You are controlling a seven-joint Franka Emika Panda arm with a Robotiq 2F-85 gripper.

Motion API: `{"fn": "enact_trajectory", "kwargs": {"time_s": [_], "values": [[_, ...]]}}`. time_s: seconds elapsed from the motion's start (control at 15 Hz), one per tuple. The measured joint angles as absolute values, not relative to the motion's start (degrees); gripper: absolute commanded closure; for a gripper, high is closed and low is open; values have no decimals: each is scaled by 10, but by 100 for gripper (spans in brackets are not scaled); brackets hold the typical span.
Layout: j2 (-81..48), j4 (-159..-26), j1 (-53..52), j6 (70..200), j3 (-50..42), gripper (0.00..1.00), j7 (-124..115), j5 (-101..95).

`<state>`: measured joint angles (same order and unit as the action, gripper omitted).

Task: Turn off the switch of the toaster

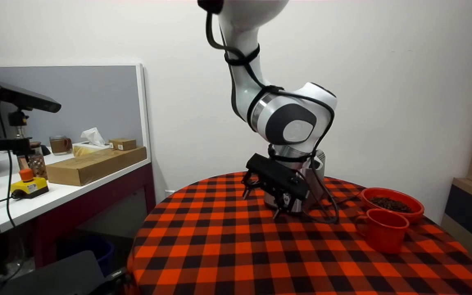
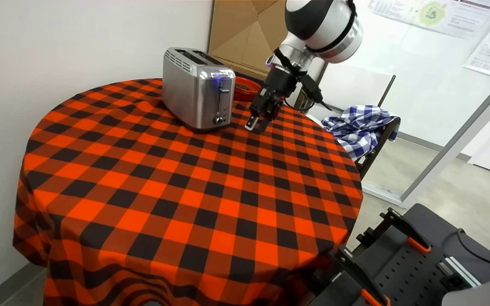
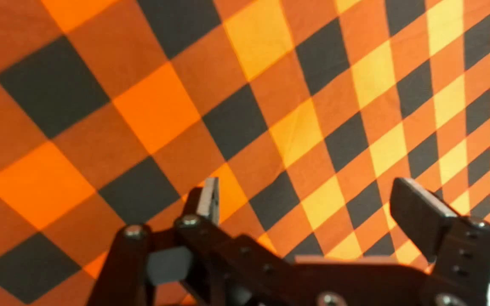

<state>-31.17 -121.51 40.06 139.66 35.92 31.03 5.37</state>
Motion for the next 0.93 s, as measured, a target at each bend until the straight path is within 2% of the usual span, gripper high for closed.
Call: {"fn": "enact_trajectory", "kwargs": {"time_s": [0.2, 0.67, 0.93], "values": [[-223, -1260, 352, 1354, 300, 0, 271, 113], [-13, -1419, 143, 1350, 119, 0, 99, 135], [66, -1473, 107, 1334, 79, 0, 76, 134]]}}
